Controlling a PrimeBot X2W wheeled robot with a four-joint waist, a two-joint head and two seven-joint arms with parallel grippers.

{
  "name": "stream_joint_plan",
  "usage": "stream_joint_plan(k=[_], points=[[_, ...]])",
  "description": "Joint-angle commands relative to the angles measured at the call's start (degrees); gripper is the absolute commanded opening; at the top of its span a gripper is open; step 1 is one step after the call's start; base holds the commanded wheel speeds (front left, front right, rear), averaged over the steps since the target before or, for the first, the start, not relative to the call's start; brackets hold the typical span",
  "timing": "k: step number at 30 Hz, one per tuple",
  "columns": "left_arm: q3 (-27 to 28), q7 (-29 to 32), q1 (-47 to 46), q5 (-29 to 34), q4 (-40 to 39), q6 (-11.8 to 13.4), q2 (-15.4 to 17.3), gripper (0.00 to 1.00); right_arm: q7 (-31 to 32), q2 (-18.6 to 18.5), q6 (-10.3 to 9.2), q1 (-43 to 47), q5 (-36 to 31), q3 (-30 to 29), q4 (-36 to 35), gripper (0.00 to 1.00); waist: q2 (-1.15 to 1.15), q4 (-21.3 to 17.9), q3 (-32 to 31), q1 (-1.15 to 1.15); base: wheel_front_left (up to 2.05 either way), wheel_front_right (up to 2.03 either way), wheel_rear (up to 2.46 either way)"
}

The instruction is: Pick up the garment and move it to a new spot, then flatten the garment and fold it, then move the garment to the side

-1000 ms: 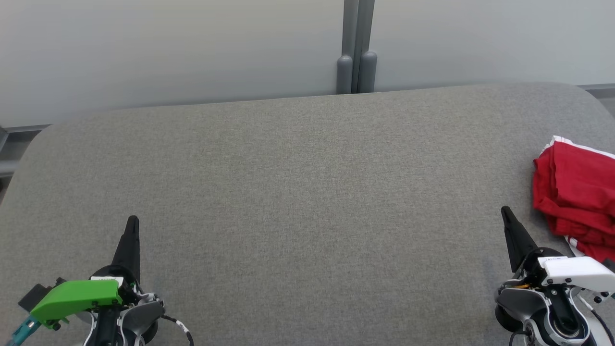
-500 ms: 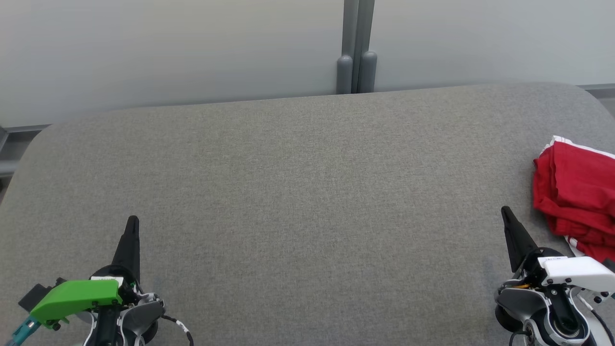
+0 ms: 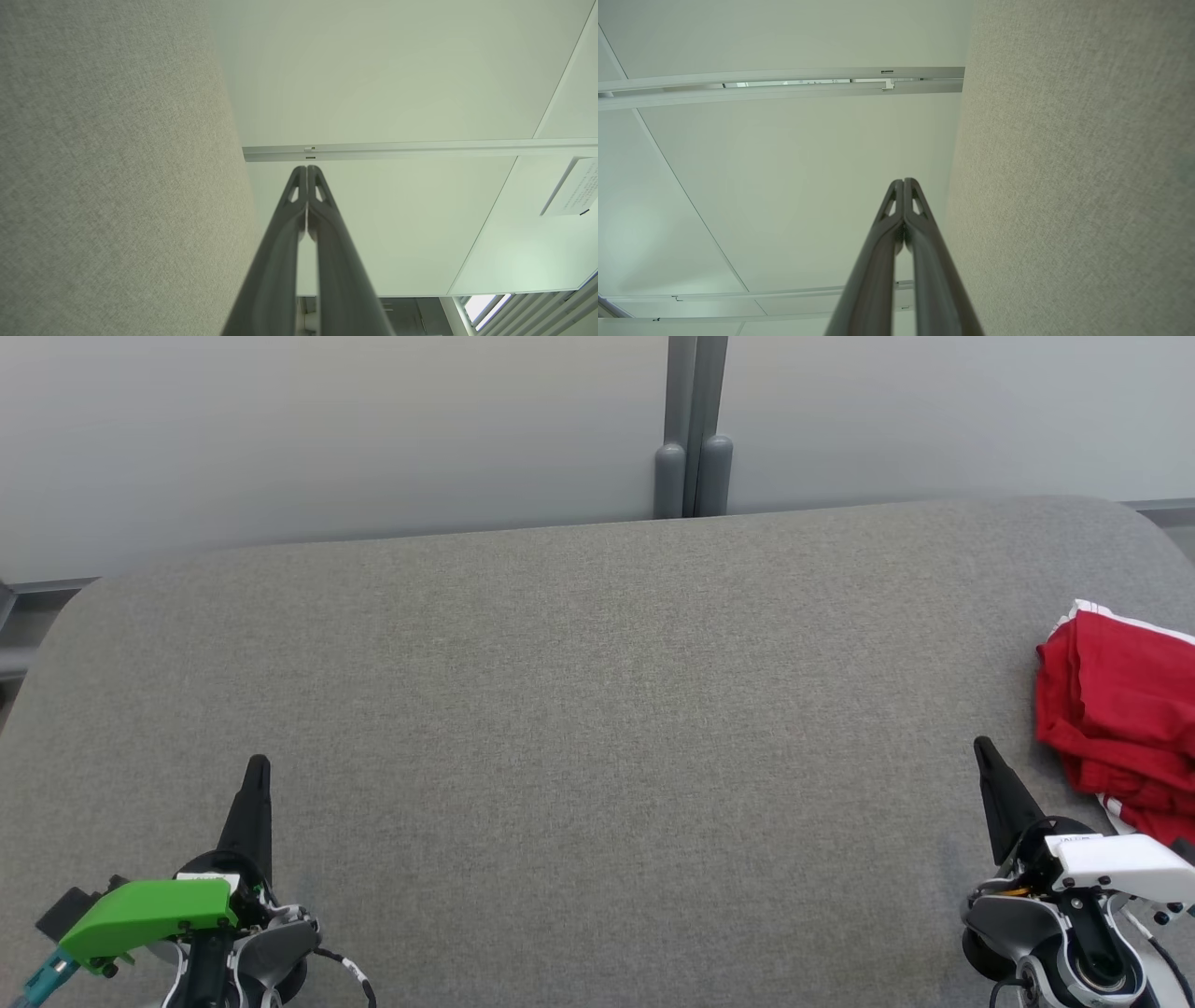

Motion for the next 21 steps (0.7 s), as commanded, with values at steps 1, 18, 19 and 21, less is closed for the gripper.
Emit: stream_joint_plan(k=[1,18,19,21], points=[[0.1,0.2,-0.8,0.0,-0.1,-0.3,0.0,0.00,0.2,-0.3,0.04,-0.3,0.3,0.1,-0.2,0.00,0.00,0.0,0.0,0.00,0.00,0.00,0.00],[0.1,0.2,-0.8,-0.1,-0.1,-0.3,0.0,0.00,0.2,-0.3,0.04,-0.3,0.3,0.1,-0.2,0.00,0.00,0.0,0.0,0.00,0.00,0.00,0.00],[0.1,0.2,-0.8,-0.1,-0.1,-0.3,0.0,0.00,0.2,-0.3,0.04,-0.3,0.3,0.1,-0.2,0.00,0.00,0.0,0.0,0.00,0.00,0.00,0.00],[0.1,0.2,-0.8,-0.1,-0.1,-0.3,0.0,0.00,0.2,-0.3,0.04,-0.3,0.3,0.1,-0.2,0.00,0.00,0.0,0.0,0.00,0.00,0.00,0.00]])
